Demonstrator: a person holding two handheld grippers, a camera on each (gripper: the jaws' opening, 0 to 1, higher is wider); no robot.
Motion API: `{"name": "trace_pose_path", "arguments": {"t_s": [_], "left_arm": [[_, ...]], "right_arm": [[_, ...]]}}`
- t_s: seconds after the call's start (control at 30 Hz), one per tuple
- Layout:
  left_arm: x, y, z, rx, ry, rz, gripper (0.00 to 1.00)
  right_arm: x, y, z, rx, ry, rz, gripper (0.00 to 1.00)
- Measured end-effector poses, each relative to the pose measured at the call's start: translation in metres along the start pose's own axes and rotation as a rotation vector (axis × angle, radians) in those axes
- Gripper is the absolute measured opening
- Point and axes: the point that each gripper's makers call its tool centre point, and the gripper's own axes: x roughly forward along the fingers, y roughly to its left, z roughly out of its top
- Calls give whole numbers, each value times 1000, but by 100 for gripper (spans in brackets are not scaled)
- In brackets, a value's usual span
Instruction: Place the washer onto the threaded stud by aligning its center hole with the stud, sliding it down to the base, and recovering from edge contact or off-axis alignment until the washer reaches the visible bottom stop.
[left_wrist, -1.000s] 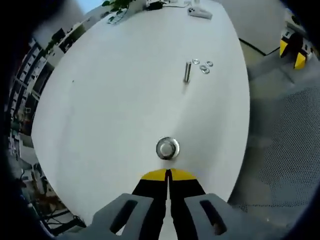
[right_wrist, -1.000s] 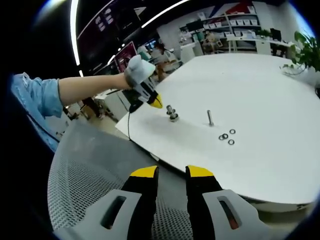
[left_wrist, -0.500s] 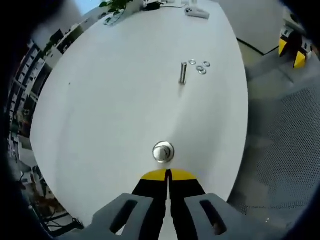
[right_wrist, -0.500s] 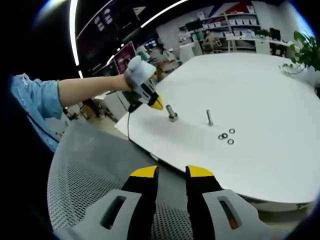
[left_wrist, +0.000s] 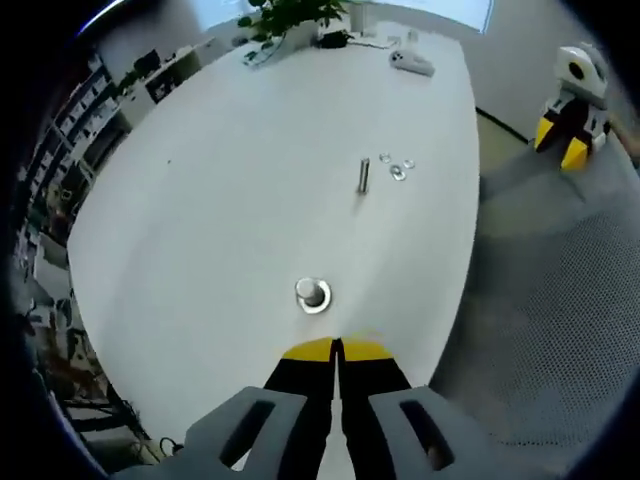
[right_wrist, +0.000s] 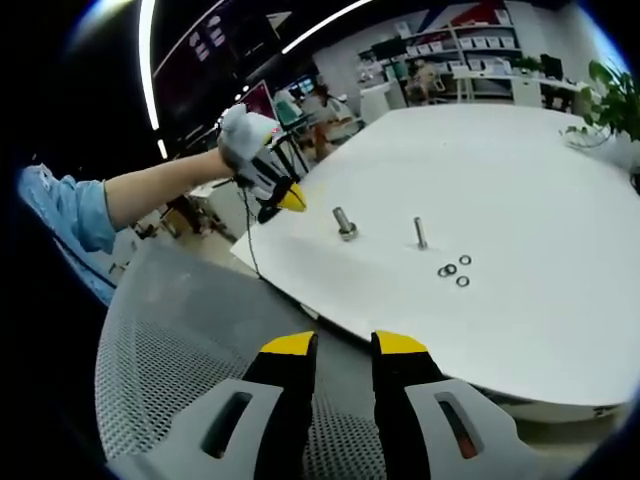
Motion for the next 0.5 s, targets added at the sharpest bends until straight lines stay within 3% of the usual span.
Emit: {"name": "trace_pose_path", "arguments": {"t_s": [0.17, 0.27, 0.33, 0.4, 0.5], "left_arm": [[-27, -13, -2, -65, -113, 7, 0], [-43, -21, -10, -145, -159, 10, 3], [-56, -23, -11, -208, -237, 43, 8], [-69, -34, -13, -277, -315, 19, 9], [-83, -45, -21, -333, -387, 33, 11]], "right_arm": [[0, 0, -1, 3, 3, 3, 24], [0, 1, -3, -3, 17, 8, 24], [0, 2, -2, -3, 16, 10, 24], [0, 2, -2, -7, 17, 11, 24], [-1, 2, -2, -1, 11, 12, 25]]}}
